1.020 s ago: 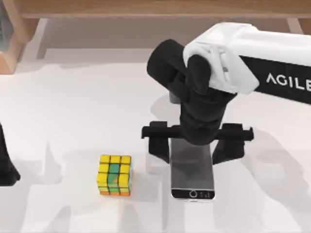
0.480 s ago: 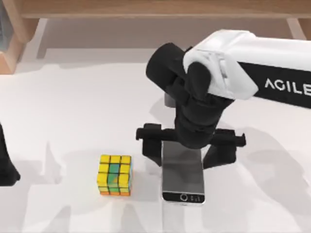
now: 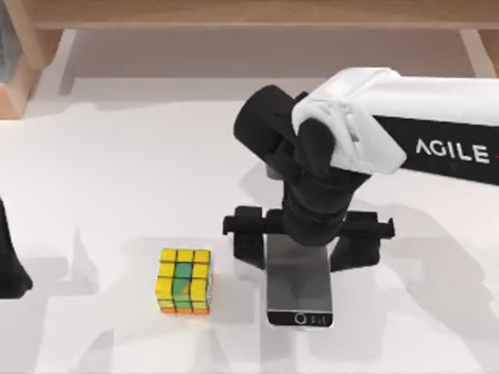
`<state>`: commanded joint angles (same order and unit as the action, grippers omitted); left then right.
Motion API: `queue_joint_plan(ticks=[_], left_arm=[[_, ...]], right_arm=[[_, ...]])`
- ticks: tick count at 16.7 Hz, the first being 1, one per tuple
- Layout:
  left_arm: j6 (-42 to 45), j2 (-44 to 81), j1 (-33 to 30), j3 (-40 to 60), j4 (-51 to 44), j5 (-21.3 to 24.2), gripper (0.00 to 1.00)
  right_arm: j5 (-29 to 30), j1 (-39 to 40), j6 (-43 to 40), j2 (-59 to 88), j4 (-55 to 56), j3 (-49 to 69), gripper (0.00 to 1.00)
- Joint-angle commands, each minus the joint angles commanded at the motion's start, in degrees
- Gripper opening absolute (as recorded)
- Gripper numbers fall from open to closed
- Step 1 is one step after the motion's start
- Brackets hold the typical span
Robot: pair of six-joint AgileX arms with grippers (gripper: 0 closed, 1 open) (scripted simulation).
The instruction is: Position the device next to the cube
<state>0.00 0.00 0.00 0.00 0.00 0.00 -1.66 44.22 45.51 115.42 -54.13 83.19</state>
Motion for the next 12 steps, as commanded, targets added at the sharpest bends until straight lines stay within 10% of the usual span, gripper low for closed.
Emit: queue_joint_plan(ticks=[8, 12], left_arm=[[0.0, 0.0, 0.0, 0.0, 0.0, 0.0, 1.0], [0.0, 0.0, 0.0, 0.0, 0.0, 0.0, 1.0]], right_arm=[[2.1, -0.1, -0.3, 2.1, 1.0, -2.2, 0.0], [2.1, -0.1, -0.3, 2.1, 1.0, -2.2, 0.3]])
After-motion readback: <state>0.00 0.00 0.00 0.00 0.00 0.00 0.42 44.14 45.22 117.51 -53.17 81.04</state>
